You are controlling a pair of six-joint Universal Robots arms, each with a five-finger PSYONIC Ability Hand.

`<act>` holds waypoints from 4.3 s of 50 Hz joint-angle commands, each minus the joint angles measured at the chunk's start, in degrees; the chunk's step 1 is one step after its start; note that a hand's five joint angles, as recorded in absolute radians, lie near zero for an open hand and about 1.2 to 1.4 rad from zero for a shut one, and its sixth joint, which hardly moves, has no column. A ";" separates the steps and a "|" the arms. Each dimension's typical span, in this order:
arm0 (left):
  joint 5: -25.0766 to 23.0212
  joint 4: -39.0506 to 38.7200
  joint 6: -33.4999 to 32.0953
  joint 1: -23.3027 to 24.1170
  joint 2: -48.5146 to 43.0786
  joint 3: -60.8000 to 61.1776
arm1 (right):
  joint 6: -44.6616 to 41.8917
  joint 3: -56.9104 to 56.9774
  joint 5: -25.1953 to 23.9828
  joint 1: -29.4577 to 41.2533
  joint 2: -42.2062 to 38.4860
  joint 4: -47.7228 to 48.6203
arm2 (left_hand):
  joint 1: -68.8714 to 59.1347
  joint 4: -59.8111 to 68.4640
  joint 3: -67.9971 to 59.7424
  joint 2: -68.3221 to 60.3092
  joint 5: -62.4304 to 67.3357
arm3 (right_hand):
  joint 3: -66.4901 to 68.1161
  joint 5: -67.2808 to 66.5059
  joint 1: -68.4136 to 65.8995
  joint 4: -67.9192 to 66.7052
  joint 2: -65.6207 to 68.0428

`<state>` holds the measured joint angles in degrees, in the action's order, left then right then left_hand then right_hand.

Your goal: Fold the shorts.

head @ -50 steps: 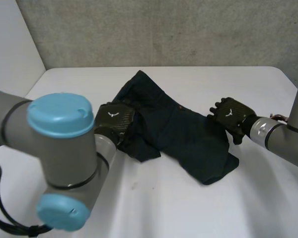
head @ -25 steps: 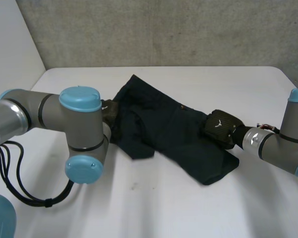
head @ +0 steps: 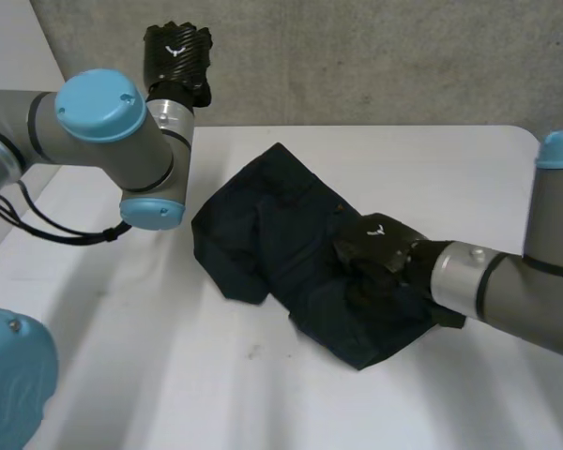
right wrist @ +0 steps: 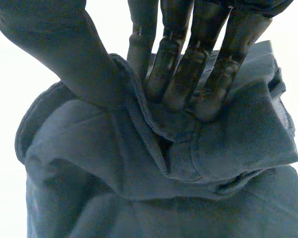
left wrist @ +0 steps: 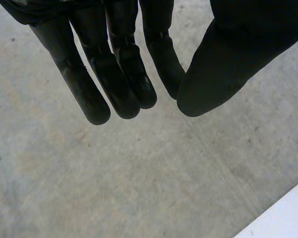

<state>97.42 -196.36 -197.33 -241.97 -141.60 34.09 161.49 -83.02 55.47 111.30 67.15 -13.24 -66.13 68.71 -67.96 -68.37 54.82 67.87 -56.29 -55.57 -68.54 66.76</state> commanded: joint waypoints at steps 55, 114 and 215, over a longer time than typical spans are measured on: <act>1.90 20.49 38.77 17.76 4.85 27.61 | 4.01 4.71 23.37 5.77 -0.35 8.67 | 10.91 -13.50 12.75 13.16 -9.61 | 12.13 -13.71 -24.43 -11.46 13.24; 7.96 26.21 15.47 4.66 35.77 44.11 | 8.49 15.52 29.78 13.32 -15.38 13.50 | 52.38 -54.97 54.21 54.62 -51.07 | 12.13 -13.71 -24.43 -11.46 13.24; 5.32 13.99 19.44 -3.16 36.22 71.82 | 8.76 14.56 30.49 15.61 -14.33 13.06 | 36.40 -38.99 38.23 38.64 -35.09 | 12.13 -13.71 -24.43 -11.46 13.24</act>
<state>102.44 -180.55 -177.84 -244.27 -104.20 105.77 170.24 -67.91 86.03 126.92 52.56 -0.09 -27.63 27.14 -27.74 -27.50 17.01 67.87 -56.69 -55.89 -68.54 66.77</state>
